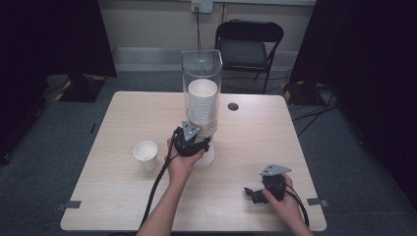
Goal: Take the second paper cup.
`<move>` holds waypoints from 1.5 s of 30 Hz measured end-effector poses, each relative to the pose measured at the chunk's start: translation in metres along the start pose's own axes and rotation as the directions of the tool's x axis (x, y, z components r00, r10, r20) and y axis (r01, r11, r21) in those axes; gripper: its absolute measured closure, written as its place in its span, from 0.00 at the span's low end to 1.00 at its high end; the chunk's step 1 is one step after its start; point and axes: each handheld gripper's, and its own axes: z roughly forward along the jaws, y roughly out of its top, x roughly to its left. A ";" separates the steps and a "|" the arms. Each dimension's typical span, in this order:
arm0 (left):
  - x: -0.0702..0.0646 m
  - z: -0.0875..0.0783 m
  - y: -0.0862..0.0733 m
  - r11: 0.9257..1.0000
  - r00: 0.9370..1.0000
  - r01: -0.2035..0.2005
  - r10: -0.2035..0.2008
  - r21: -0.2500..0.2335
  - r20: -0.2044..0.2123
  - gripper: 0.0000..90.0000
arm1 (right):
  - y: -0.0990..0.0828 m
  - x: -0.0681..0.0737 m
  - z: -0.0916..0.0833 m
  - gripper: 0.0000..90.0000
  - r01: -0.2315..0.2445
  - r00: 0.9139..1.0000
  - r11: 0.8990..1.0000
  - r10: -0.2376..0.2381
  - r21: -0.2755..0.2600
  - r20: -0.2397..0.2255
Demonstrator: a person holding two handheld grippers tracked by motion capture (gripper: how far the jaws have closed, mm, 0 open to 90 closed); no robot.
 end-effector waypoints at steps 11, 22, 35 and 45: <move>-0.002 0.000 -0.001 1.000 1.000 0.009 -0.009 -0.002 -0.007 0.40 | 0.000 0.000 0.000 0.00 0.000 1.000 1.000 0.000 0.000 0.000; -0.003 -0.001 -0.002 1.000 1.000 0.000 -0.001 -0.004 -0.014 0.40 | 0.000 0.000 0.000 0.00 0.000 1.000 1.000 0.000 0.000 0.000; -0.004 0.001 -0.007 1.000 0.999 0.006 -0.005 0.014 -0.033 0.40 | 0.000 0.000 0.000 0.00 0.000 1.000 1.000 0.000 0.000 0.000; -0.004 0.000 -0.060 0.963 0.999 -0.034 0.030 0.268 0.017 0.41 | 0.000 0.000 0.000 0.00 -0.001 1.000 1.000 0.001 0.001 0.000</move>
